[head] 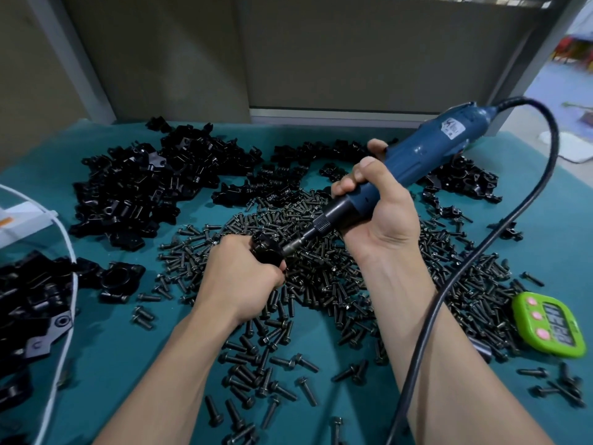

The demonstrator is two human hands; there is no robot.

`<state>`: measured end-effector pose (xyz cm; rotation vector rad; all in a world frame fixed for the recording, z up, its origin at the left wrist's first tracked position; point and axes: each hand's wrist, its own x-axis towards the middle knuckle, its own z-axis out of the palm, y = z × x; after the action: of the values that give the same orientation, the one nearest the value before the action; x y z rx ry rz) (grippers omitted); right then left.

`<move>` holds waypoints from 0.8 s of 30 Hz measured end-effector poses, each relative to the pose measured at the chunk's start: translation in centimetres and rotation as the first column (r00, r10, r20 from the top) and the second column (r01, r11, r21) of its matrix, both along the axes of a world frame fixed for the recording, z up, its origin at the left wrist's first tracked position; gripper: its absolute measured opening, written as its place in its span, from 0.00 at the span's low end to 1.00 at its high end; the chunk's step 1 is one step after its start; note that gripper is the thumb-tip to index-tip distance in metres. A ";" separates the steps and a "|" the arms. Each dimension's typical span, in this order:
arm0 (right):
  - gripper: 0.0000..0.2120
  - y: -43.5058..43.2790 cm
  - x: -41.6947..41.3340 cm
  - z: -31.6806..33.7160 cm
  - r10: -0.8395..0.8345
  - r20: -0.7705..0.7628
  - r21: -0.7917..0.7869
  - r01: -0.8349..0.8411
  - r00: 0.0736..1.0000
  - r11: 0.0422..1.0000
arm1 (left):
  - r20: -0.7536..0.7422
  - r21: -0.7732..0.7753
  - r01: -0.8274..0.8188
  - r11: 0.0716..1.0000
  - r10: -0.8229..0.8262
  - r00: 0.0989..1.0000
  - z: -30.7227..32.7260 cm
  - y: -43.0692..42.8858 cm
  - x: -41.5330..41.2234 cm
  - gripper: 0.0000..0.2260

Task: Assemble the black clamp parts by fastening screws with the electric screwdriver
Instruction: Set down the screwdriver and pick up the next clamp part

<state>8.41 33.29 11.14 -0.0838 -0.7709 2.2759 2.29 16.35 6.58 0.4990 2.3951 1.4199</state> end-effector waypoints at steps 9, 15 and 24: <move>0.11 0.7 0.4 -0.4 0.059 0.028 -0.103 -0.056 0.998 0.993 | -0.188 -0.193 0.039 0.980 -0.076 0.979 -0.1 -0.3 -0.7 0.05; 0.11 0.1 0.1 0.2 -0.025 0.088 -0.195 0.042 0.996 0.980 | -0.530 -0.316 -0.135 0.939 -0.057 0.846 0.6 -0.5 -0.2 0.12; 0.15 -1.3 -0.3 0.7 -0.189 0.202 -0.395 0.256 0.961 0.882 | -0.624 -0.305 -0.229 0.925 -0.012 0.782 0.5 -0.6 -0.4 0.16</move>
<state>8.13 31.99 11.88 -0.5332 -0.3141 2.1905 1.92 15.79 7.13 0.8369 3.1675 0.8764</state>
